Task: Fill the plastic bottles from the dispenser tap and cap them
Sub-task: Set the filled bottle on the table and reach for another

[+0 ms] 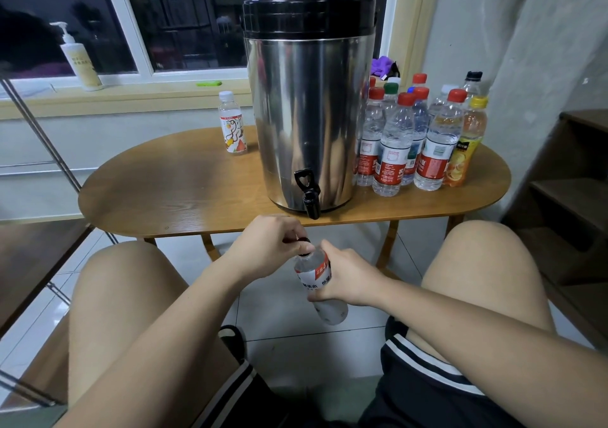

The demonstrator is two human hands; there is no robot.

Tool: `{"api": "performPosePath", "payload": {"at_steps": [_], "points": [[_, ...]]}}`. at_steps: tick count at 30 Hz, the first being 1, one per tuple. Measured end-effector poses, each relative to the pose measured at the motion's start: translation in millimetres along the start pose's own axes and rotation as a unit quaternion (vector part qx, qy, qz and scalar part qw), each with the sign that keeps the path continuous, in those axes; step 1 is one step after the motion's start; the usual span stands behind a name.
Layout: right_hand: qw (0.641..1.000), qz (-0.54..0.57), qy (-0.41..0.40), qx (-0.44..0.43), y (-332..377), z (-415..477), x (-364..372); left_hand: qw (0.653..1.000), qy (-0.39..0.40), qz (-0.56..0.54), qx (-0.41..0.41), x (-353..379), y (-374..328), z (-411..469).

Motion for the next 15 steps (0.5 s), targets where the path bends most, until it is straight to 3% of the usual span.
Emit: {"api": "performPosePath", "payload": {"at_steps": [9,15], "points": [[0.999,-0.039,-0.003,0.011,1.7,-0.4,-3.4,1.0,-0.003,0.015,-0.018,5.1,-2.2,1.8],[0.999,-0.04,-0.002,0.009,1.1,-3.1,-4.0,0.998,0.041,-0.001,0.043,6.7,-5.4,0.1]]}}
Point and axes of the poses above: each hand's wrist, its own z-axis towards the middle knuckle, its own x-axis out of the palm, y = z × x, the point moved 5 cm from there along z, towards the middle knuckle, and after that the axes turned 3 degrees about x, right-handed, at the moved point
